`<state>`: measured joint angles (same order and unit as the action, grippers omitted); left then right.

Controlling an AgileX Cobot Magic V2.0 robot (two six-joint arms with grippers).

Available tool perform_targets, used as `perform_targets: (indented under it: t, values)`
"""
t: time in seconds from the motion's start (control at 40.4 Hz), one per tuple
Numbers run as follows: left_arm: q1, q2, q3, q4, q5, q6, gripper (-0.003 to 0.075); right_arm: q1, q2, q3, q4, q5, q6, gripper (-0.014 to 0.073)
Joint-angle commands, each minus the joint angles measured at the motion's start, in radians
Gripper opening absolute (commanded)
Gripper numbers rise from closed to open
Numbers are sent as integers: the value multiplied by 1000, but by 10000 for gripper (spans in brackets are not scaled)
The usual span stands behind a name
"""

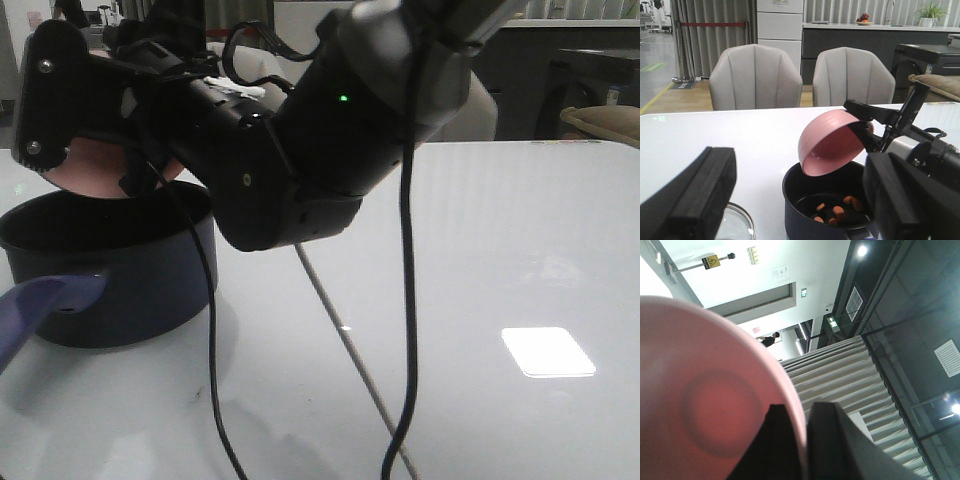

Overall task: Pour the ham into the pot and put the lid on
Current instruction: 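Tilt the pink bowl with the right gripper to pour pieces into pot, then carry the empty bowl back and set it down with the right gripper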

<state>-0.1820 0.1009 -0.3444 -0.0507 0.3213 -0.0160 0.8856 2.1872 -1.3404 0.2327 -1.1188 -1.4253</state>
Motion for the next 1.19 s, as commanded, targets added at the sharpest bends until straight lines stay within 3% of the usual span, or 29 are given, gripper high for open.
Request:
perform_targets:
  t: [0.0, 0.198, 0.371, 0.668, 1.015, 1.164]
  values:
    - [-7, 10, -25, -11, -75, 0, 561, 1, -72, -24, -8, -140, 96, 134]
    - [-7, 10, -25, -11, -75, 0, 561, 0, -181, -24, 135, 175, 475, 134]
    - [-7, 10, -25, -11, -75, 0, 561, -10, -300, -24, 146, 534, 740, 132]
    - [-7, 10, -25, -11, -75, 0, 561, -67, -469, -24, 282, 1014, 774, 132]
    - [-7, 10, -25, -11, -75, 0, 561, -342, -587, -24, 295, 1447, 777, 135]
    - [-7, 10, -25, -11, -75, 0, 561, -471, -593, -24, 272, 1545, 841, 135]
